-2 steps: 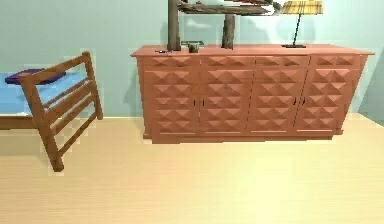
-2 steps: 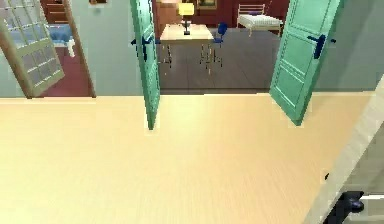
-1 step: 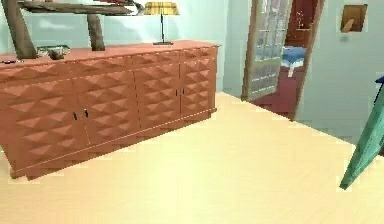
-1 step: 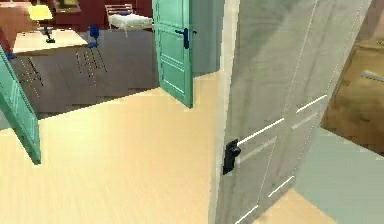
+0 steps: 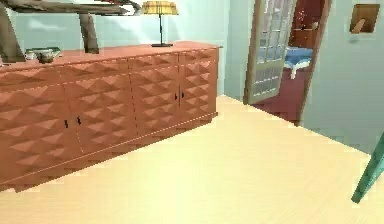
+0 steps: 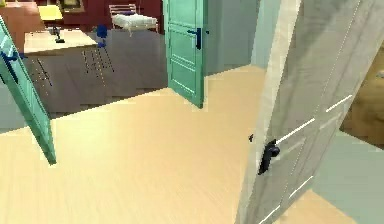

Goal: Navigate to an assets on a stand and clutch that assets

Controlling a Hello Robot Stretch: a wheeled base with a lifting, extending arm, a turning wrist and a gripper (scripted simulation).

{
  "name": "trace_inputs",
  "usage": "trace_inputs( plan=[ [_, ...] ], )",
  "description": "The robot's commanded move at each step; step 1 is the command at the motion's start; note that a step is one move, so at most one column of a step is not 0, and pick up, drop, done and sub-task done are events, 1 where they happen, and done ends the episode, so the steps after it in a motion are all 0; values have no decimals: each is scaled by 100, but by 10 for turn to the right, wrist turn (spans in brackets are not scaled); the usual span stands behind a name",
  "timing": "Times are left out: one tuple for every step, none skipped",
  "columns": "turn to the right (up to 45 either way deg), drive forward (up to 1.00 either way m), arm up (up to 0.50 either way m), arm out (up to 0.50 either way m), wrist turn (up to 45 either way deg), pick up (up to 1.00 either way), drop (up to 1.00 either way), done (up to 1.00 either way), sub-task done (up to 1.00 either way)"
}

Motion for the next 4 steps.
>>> trace_inputs(
  plan=[
    [450, 0, 0, 0, 0, 0, 0, 0, 0],
    [90, 0, 0, 0, 0, 0, 0, 0, 0],
    [0, 50, 0, 0, 0, 0, 0, 0, 0],
    [210, 0, 0, 0, 0, 0, 0, 0, 0]
  ],
)
